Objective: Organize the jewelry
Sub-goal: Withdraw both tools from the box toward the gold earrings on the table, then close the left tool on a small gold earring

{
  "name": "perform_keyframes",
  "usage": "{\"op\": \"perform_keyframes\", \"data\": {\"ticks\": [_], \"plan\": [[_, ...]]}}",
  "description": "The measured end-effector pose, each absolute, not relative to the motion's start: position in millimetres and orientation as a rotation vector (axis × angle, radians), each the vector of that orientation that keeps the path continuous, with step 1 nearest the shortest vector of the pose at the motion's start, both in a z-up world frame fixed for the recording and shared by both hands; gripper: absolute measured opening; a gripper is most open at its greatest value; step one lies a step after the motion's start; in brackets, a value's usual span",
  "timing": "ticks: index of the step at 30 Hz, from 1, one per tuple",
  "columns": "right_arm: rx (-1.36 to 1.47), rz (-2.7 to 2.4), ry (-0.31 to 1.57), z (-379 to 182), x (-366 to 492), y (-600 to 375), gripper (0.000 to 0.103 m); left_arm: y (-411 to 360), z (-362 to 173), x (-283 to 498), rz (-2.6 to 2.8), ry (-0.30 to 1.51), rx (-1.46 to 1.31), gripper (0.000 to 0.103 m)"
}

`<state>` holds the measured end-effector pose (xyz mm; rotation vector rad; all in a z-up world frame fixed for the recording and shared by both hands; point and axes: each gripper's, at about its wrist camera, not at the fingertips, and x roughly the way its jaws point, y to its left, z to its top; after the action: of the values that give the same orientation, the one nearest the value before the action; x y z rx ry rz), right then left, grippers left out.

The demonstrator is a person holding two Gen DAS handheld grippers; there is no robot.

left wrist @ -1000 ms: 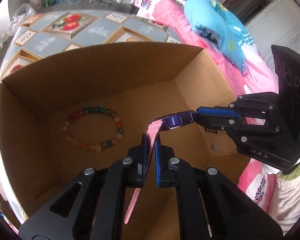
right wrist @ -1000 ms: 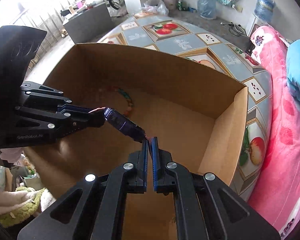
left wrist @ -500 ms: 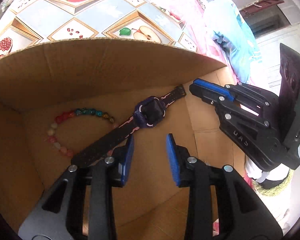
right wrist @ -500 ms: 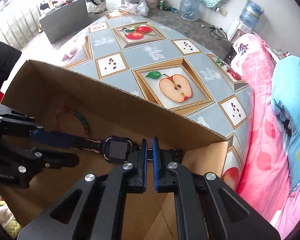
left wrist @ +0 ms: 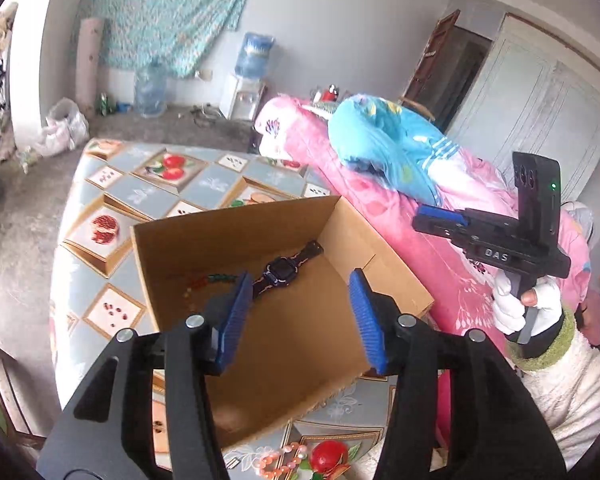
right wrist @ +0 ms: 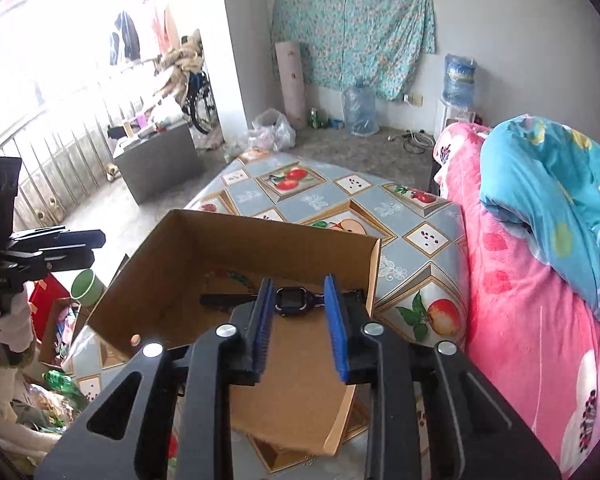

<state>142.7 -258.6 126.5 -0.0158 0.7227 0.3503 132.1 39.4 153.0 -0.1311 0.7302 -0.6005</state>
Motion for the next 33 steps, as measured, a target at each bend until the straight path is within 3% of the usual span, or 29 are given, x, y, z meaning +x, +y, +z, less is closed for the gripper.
{"op": "perform_keyframes", "data": {"ticks": [6,9,14,20,33], "plan": [[0.030,0.322,0.695,93,59,-253,0.033,73,140,54,-0.485,0.656,-0.174,0.062],[0.109,0.333,0.744,60,42,-244,0.033,81,112,30,-0.421,0.691,-0.198,0.062],[0.189,0.340,0.867,7,34,-217,0.033,60,53,16,-0.300,0.785,-0.007,0.062],[0.210,0.353,0.886,-2,35,-203,0.033,23,11,10,-0.286,0.802,0.212,0.062],[0.318,0.385,1.001,-32,56,-193,0.033,40,-10,29,-0.293,0.836,0.211,0.033]]}}
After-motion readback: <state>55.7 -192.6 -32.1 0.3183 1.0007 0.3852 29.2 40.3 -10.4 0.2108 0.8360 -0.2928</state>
